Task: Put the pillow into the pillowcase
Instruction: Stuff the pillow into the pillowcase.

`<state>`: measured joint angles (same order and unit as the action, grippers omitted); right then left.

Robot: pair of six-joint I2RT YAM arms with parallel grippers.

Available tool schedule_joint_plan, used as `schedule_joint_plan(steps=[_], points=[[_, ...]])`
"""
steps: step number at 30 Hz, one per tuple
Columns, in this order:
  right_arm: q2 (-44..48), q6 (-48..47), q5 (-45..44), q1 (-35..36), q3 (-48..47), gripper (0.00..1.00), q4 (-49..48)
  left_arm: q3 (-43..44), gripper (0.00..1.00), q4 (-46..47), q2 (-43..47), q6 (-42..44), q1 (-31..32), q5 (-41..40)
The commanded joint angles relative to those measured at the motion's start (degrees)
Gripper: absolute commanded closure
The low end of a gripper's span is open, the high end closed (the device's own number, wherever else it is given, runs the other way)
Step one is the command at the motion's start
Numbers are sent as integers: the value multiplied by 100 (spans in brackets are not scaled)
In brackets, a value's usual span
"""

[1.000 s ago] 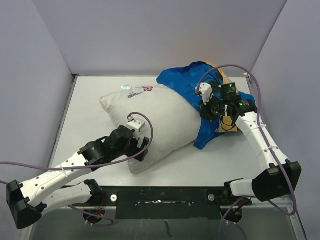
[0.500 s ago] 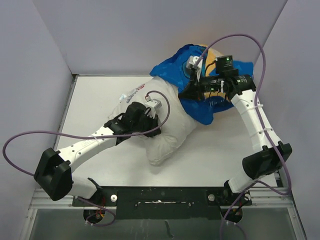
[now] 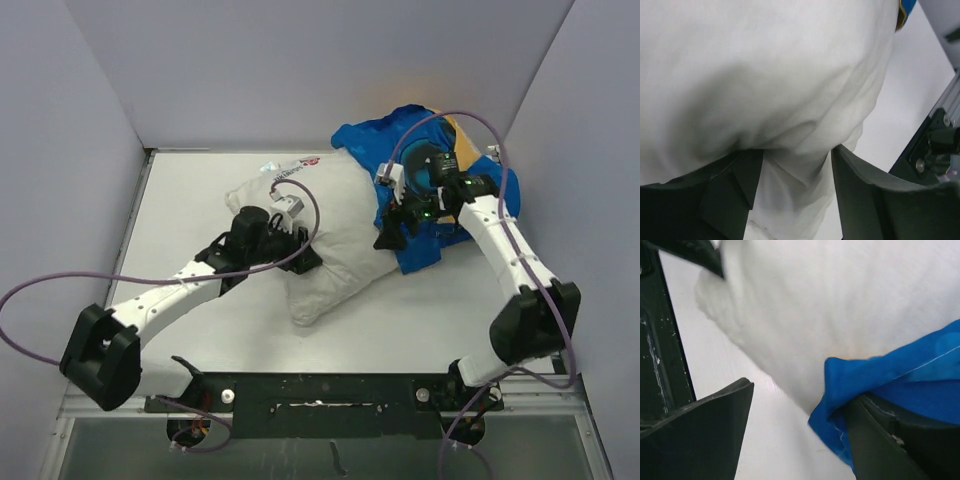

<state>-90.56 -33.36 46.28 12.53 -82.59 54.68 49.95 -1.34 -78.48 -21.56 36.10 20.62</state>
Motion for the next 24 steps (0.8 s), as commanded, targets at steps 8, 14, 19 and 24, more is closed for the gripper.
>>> schedule_joint_plan(steps=[8, 14, 19, 24], points=[[2014, -288, -1085, -1970, -185, 1, -779, 866, 27, -1596, 2397, 1183, 79, -845], [1348, -477, -1857, -1994, -29, 0, -813, 1252, 24, -1753, 1841, 2158, 1759, -2264], [1117, -334, -2492, -1948, 181, 0, -1222, 1469, 23, -1473, 911, 2820, 2230, -2416], [633, -186, -3864, -2295, 118, 89, -1651, 1597, 18, -1061, 223, 3840, 2428, -2440]])
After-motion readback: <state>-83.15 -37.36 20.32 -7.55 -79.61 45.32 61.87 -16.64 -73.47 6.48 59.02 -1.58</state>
